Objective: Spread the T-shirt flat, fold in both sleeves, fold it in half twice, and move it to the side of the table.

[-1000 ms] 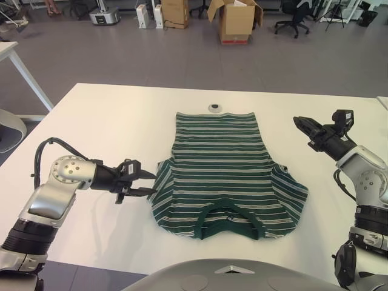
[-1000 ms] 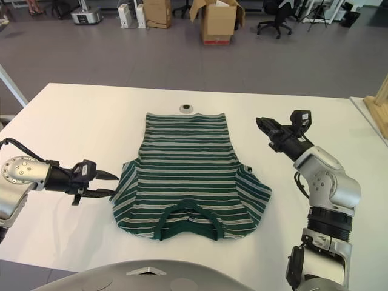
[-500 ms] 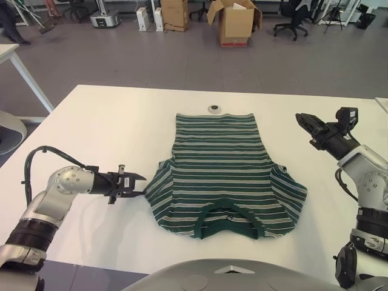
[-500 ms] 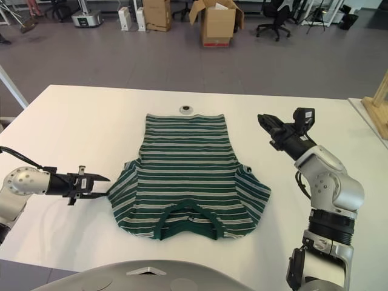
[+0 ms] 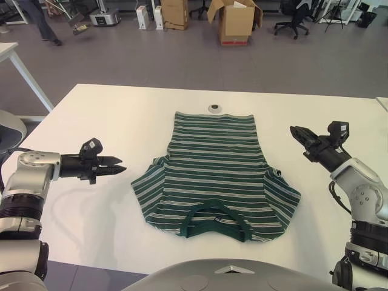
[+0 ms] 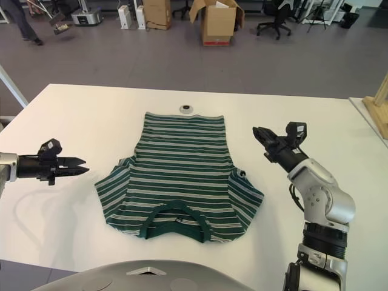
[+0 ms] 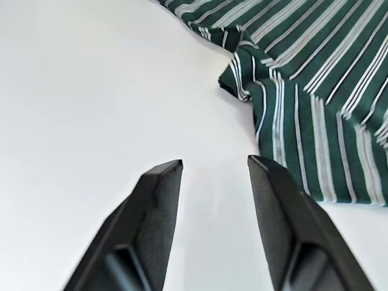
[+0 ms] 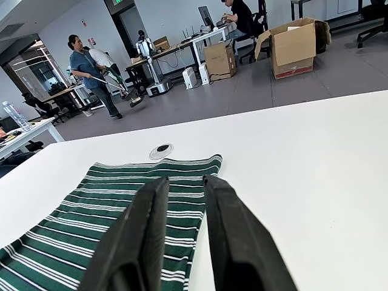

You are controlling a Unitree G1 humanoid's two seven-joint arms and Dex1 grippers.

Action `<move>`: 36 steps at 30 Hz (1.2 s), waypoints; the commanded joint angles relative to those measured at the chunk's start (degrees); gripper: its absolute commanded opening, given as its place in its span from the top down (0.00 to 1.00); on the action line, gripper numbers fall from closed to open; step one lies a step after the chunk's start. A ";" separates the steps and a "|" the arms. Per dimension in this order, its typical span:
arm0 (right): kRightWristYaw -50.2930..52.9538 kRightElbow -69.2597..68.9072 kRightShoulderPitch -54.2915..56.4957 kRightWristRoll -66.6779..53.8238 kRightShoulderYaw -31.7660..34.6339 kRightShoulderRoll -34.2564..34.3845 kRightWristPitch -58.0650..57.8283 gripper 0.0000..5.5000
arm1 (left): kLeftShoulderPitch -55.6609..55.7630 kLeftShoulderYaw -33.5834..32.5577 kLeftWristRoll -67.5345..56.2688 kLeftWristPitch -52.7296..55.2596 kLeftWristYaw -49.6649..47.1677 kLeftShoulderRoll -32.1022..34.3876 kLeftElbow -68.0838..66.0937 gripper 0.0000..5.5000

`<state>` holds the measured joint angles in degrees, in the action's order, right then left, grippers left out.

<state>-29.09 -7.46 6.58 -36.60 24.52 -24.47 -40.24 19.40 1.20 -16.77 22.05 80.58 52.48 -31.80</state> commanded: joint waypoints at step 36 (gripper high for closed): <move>0.35 4.59 3.29 -2.29 -1.20 -2.93 -1.00 0.80 | -17.27 1.88 -3.49 16.10 -10.80 -5.84 14.76 1.00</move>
<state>-29.16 -3.09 8.70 -38.48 22.72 -26.47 -40.76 4.67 0.85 -22.94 37.07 71.55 46.46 -15.45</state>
